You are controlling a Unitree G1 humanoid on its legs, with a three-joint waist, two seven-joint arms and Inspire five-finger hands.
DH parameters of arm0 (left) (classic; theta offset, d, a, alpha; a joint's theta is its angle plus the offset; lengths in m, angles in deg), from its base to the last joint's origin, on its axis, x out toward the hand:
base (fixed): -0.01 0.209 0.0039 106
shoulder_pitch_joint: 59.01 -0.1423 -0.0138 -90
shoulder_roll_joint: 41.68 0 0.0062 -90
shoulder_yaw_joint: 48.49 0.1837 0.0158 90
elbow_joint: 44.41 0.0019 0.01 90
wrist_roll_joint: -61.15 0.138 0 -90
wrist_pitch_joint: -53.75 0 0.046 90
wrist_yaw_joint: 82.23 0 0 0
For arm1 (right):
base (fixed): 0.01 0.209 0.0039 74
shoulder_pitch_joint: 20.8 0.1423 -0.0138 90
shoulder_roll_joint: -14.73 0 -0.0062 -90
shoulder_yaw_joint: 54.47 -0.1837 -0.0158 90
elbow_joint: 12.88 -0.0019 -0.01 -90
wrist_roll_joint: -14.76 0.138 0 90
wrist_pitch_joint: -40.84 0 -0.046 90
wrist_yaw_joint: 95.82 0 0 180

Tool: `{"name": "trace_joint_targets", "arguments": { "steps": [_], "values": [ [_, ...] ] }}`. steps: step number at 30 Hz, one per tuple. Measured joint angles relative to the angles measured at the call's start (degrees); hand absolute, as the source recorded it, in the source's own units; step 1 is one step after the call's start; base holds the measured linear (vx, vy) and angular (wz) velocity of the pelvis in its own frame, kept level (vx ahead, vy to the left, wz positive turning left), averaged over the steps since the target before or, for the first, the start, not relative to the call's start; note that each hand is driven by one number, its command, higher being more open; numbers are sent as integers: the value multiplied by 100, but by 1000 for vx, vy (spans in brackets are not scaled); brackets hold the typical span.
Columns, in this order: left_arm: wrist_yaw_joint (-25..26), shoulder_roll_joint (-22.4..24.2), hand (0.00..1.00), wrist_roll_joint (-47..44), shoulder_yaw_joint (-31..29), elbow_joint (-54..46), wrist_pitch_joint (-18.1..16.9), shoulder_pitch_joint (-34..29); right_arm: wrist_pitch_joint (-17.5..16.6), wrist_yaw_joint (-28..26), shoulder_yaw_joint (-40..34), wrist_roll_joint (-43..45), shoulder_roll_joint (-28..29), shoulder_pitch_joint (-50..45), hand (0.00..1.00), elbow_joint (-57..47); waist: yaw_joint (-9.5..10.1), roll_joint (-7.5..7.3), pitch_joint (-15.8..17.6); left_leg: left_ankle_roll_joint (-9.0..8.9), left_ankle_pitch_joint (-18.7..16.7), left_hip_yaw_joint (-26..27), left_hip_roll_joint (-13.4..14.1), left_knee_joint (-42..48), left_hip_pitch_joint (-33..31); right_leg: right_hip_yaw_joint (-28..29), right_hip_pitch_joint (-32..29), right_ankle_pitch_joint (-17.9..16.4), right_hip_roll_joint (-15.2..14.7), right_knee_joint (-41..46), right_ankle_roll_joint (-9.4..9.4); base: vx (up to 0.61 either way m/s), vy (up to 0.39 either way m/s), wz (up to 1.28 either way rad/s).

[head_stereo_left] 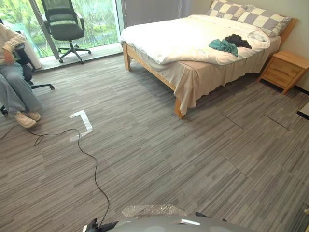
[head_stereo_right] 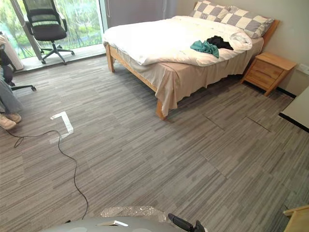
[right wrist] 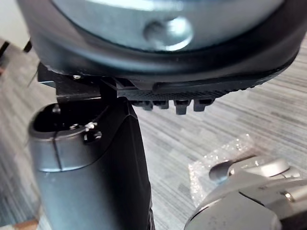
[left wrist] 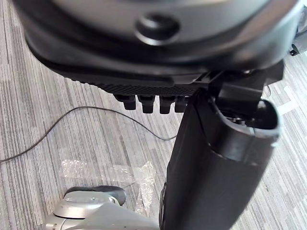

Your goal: Tidy up the quilt and then pick up the clothes from the bed and put them into the laundry hamper

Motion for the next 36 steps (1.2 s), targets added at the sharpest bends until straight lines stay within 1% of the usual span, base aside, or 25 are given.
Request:
{"name": "trace_joint_targets", "arguments": {
  "steps": [1,2,4,7,16,19,21,29,31,32,33,34,35,36],
  "values": [
    [-12,-1,100,-2,-23,81,-7,33,-3,4,-94,1,24,1,100,11,-1,-14,9,-19,130,-2,-48,-235,173,-17,103,25,-22,-86,5,74,30,2],
    [-15,-1,100,-2,-24,111,-8,44,-4,4,-120,3,25,1,100,25,-3,-7,9,-14,179,-6,-73,-364,265,-34,160,26,-33,-126,7,116,48,7],
    [-29,-1,100,1,-12,180,-46,76,-8,-2,-161,-11,26,-2,100,49,5,-2,-1,61,396,-36,-139,-798,594,-84,349,19,-51,-242,20,116,46,9],
    [-54,-1,100,3,-3,190,-128,96,-10,-7,-185,-12,27,12,100,60,7,7,7,71,491,-49,-171,-1061,743,-137,405,1,-56,-307,52,91,27,5],
    [-96,-4,100,41,0,182,-133,146,-4,-24,-243,-15,46,61,100,45,8,9,124,70,506,44,-169,-1149,895,-137,476,-30,-52,-288,93,-19,-11,-4],
    [-96,-4,100,45,4,181,-135,151,-4,-36,-242,-17,47,68,100,17,5,17,166,57,521,120,-154,-1175,902,-74,422,-48,-38,-224,83,-113,-34,-12],
    [-94,-4,100,97,3,176,-137,153,-5,-30,-240,-57,55,54,100,-20,4,12,190,15,498,168,-148,-1178,889,-44,353,-64,-32,-208,100,-102,-26,-10],
    [-92,-4,100,263,1,131,-134,165,-4,-29,-224,-111,55,46,100,-37,5,10,196,-16,423,390,-108,-1179,790,17,184,-61,-11,-191,100,-23,-13,-14],
    [-84,-4,100,271,-5,130,-133,195,-4,-27,-221,-112,63,41,100,-60,7,-2,204,-34,379,436,-83,-1177,758,42,65,-131,5,-46,26,55,-18,-16],
    [-76,-8,100,329,-14,114,-133,225,-7,-24,-223,-111,77,39,100,-85,7,-21,210,-57,350,474,-64,-1174,703,82,-125,-277,10,234,2,68,-20,-14],
    [-70,-21,100,382,-14,93,-132,270,-11,-21,-226,-104,94,54,100,-96,8,-34,209,-79,327,498,-60,-1150,679,106,-306,-437,-2,554,-10,119,-44,-15],
    [-60,-59,100,449,-14,71,-131,378,-11,2,-229,-105,143,69,100,-151,10,-131,315,-87,223,532,-63,-1026,599,99,-557,-682,-55,1048,2,99,-50,-14],
    [-47,-88,100,457,-23,68,-129,475,-10,11,-243,-103,175,60,100,-208,25,-183,419,-52,51,566,-47,-888,568,65,-775,-838,-98,1534,21,98,-65,-15],
    [-36,-87,100,459,-46,70,-122,522,-8,3,-271,-98,179,69,100,-223,23,-185,489,-81,-11,612,-14,-835,585,32,-961,-899,-110,1949,33,57,-56,-21]
  ]
}}
